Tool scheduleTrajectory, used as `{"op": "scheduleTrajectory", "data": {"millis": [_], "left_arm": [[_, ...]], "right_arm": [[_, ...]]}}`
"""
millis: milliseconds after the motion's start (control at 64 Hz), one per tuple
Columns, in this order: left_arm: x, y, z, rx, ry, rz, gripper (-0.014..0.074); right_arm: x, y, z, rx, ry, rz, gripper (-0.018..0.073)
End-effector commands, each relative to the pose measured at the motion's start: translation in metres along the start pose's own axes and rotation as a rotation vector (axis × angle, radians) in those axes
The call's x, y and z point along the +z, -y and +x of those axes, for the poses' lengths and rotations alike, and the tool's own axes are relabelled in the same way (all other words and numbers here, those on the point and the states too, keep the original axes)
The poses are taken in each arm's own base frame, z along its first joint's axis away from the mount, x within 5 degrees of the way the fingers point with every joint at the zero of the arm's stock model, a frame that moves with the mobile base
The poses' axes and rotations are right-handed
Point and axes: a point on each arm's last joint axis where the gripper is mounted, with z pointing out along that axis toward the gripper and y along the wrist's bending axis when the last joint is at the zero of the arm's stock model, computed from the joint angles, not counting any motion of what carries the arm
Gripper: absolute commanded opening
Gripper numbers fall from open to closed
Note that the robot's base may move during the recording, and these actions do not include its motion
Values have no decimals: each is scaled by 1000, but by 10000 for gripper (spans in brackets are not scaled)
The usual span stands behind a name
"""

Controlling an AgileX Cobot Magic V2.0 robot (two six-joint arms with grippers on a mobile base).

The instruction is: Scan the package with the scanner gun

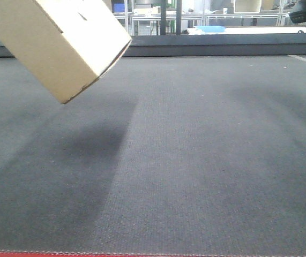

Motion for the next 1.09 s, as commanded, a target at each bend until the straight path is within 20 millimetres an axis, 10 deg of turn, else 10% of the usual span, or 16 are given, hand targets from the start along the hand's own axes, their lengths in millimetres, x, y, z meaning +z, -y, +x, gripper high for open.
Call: {"op": "scheduleTrajectory", "data": {"millis": [0, 1078], "left_arm": [[-4, 5, 1, 9, 15, 17, -111], [-4, 4, 1, 15, 12, 0, -111]], "right_arm": [[-3, 5, -13, -19, 81, 19, -157], [-9, 7, -19, 186, 100, 39, -163]]}}
